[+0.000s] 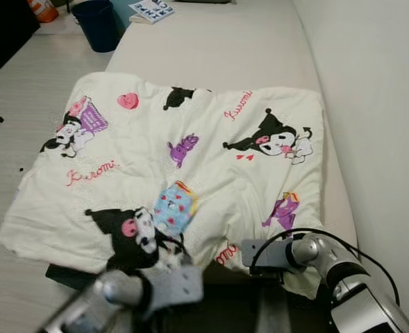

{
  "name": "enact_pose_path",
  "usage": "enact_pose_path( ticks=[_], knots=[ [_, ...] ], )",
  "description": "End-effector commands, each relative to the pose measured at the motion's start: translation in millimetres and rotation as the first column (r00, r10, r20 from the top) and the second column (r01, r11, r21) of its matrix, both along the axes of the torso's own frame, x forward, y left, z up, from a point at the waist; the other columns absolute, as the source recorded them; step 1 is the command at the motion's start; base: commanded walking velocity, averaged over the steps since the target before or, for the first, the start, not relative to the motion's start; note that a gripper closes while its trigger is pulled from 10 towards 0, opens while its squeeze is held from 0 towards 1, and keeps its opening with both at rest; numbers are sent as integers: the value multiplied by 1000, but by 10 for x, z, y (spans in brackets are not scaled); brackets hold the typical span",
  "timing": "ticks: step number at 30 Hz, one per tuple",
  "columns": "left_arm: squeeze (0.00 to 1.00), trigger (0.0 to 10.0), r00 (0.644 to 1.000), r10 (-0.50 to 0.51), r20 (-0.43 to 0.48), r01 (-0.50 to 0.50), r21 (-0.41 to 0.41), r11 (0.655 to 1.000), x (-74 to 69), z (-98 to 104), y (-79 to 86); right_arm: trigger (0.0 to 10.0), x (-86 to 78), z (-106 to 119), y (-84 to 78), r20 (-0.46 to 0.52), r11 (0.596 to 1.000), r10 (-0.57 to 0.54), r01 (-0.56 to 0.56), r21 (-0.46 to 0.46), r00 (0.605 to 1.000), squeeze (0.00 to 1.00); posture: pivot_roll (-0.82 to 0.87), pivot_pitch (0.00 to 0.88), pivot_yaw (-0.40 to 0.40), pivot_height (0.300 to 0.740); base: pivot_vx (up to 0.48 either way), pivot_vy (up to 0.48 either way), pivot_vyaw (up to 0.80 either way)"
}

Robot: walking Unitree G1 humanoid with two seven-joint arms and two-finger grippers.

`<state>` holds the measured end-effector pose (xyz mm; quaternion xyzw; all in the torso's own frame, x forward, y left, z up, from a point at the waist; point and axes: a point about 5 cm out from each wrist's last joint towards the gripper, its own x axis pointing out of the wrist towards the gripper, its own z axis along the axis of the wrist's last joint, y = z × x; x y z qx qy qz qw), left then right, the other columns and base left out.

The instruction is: Clean up the room

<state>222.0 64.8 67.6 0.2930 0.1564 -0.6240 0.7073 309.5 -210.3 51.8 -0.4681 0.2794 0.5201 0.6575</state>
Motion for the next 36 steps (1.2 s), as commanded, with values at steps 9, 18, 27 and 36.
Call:
enact_pose_path(
  ticks=[9, 18, 27, 36],
  knots=[
    [0, 10000, 997, -23, -75, 28, 68, 997, -121, 3, 148, 10000, -296, -215, -163, -371, 998, -61, 48, -45, 927, 749, 57, 241, 5, 559, 0, 0, 0],
    [0, 10000, 991, 8, -134, -13, -38, 999, -113, 125, 146, 10000, -248, -23, -116, -552, 985, -58, 137, 103, 832, 0, 60, 234, 6, 559, 0, 0, 0],
    [0, 10000, 974, 126, -189, -173, -252, 952, 100, 401, 103, 10000, 186, 602, 247, -445, 750, 8, 289, 594, 895, 0, 61, 234, 12, 559, 0, 0, 0],
    [0, 10000, 902, 299, -313, -428, -550, 717, 443, 836, 134, 10000, 611, 1460, 444, -212, 79, -128, 223, 972, 969, 0, 68, 245, 10, 559, 0, 0, 0]
  ],
)
